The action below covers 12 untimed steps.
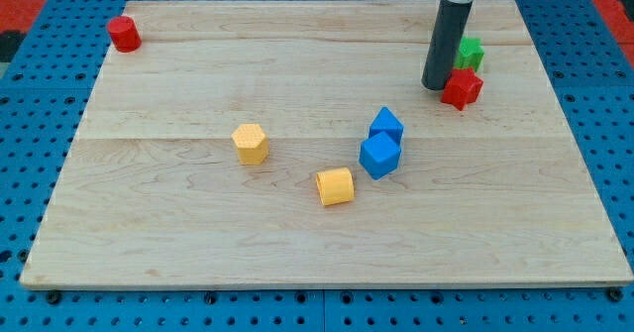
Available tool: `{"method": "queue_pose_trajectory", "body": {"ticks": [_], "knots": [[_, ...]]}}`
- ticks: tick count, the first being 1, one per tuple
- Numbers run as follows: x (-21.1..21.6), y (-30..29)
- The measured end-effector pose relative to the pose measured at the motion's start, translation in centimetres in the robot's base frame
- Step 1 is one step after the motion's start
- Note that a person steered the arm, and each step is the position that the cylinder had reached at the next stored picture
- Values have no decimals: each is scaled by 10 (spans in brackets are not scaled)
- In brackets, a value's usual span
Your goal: Move the red circle towards the red star
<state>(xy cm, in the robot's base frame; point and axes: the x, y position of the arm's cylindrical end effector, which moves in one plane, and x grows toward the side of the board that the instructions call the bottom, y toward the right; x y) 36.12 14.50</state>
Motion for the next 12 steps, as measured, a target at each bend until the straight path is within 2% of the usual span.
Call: {"method": "queue_pose_trajectory", "body": {"ticks": [1,4,6,7,9,10,11,12], "knots": [[0,-18],[-10,-128],[-12,-349],[-11,-421],[-11,-449],[-25,-450],[-63,-450],[-129,-450]]}}
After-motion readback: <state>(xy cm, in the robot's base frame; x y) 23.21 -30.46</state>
